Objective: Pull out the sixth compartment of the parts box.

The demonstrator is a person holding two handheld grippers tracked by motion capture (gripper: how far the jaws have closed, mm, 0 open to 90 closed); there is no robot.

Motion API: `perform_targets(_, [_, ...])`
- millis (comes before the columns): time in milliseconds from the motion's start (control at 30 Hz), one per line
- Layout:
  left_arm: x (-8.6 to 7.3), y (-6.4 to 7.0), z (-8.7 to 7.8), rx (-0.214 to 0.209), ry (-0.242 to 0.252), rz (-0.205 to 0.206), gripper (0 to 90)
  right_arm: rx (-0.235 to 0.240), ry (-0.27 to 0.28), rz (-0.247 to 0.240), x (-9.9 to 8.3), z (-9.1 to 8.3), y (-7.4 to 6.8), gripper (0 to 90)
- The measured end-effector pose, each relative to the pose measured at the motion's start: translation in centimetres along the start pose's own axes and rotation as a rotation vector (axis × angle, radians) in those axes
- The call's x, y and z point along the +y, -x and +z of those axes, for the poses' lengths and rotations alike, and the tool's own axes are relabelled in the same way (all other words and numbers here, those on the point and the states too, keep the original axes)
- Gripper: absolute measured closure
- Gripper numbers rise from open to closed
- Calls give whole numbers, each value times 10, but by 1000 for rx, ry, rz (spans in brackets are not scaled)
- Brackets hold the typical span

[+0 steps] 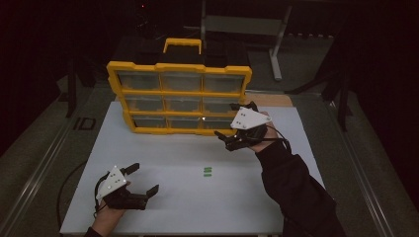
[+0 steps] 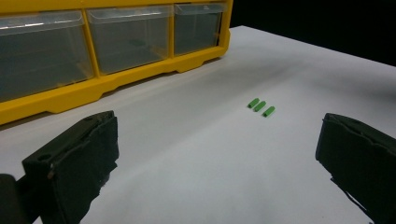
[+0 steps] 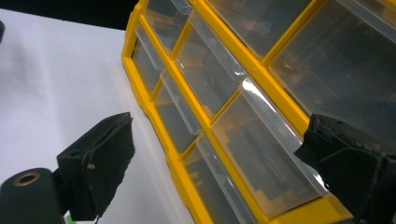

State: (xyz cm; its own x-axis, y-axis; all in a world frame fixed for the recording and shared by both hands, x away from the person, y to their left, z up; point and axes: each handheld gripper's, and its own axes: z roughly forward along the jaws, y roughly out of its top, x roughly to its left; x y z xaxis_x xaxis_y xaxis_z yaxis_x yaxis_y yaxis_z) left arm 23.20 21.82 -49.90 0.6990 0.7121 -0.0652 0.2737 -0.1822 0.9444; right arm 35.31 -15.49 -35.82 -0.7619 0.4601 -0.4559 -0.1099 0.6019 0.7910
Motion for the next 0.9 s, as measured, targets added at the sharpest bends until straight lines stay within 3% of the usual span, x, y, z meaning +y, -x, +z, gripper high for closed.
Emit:
perform_targets(167, [0, 0, 0, -3, 1, -5, 0, 11, -17, -17, 4, 9, 1, 83])
perform_targets(233, [0, 0, 0, -4, 4, -5, 0, 23, -34, -50, 6, 17, 3, 91])
perform_targets(533, [0, 0, 0, -5, 0, 0, 0, 15, -45, -123, 14, 35, 9, 203])
perform_targets(900, [-1, 0, 0, -9, 2, 0, 0, 5, -48, -141, 23, 58, 13, 274])
